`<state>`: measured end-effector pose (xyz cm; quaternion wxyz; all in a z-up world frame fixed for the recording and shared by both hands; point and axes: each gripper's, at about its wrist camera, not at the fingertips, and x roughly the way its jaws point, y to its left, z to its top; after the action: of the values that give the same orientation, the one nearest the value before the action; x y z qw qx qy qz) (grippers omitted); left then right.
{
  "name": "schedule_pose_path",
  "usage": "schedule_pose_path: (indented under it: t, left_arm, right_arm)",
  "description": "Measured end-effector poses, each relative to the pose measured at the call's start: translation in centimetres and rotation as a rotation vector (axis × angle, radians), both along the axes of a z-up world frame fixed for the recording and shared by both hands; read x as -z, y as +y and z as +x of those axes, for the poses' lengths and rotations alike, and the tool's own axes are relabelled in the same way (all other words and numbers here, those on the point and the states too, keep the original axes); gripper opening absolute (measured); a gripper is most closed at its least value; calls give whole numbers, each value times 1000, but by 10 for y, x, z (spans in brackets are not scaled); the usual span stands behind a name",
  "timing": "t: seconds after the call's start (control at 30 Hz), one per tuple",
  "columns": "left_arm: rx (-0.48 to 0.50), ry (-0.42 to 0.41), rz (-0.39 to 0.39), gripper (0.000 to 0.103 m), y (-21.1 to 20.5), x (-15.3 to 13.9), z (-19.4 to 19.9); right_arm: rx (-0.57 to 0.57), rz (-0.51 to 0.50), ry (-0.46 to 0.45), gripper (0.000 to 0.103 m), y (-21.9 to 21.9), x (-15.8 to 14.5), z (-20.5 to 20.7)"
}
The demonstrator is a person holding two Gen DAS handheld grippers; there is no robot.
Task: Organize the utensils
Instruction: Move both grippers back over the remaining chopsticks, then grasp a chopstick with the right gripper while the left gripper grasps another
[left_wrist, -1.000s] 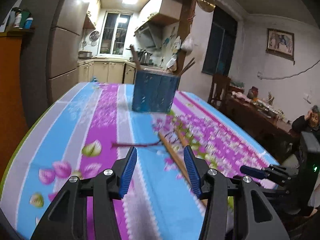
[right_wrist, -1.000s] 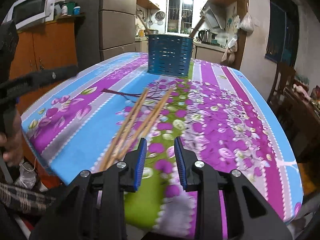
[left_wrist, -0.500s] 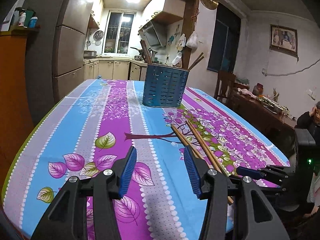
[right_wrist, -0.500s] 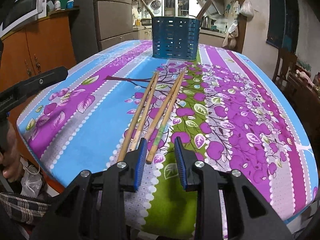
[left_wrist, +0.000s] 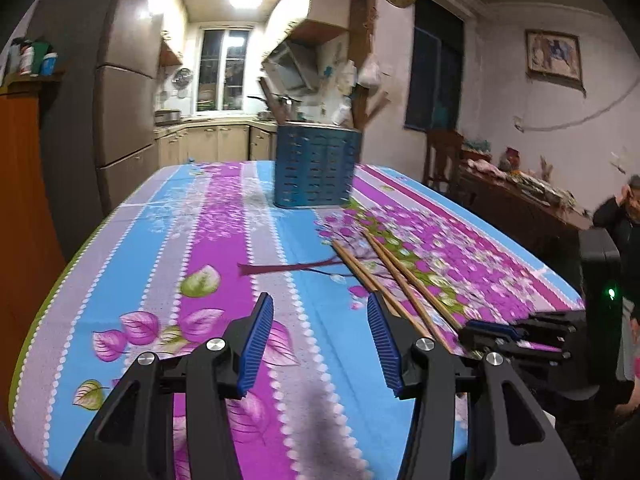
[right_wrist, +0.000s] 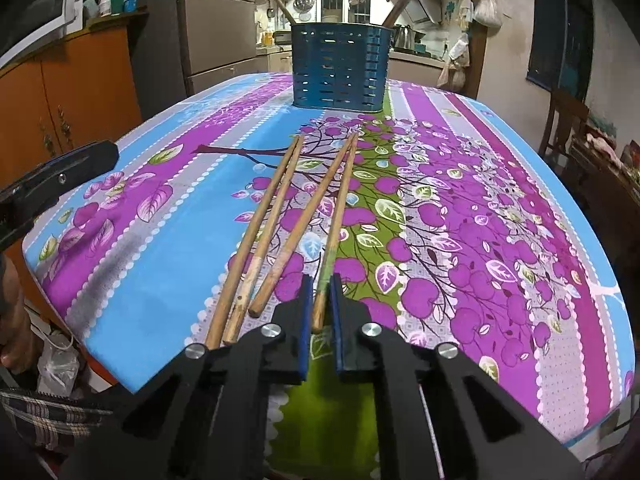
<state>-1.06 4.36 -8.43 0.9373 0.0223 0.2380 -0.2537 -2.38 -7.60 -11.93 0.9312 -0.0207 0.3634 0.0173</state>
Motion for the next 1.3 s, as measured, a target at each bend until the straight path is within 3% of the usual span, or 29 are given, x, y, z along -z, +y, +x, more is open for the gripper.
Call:
schedule_pose_path:
  t: [0.2, 0.37, 0.77, 1.0, 1.3]
  left_arm:
    - [152, 6, 51, 51, -31, 7, -26]
    - [250, 21, 177, 44, -68, 24, -54]
    - [108, 33, 332, 43, -95, 53, -59]
    - [65, 15, 335, 43, -91, 53, -55]
    - [-79, 38, 320, 43, -64, 52, -41]
  right_arm:
    - [59, -3, -28, 5, -21, 2, -5]
    - [60, 24, -44, 5, -43, 3, -12]
    - [25, 116, -78, 5, -67, 7, -29]
    - [25, 121, -80, 5, -68, 7, -31]
    - [28, 97, -90, 5, -65, 7, -34]
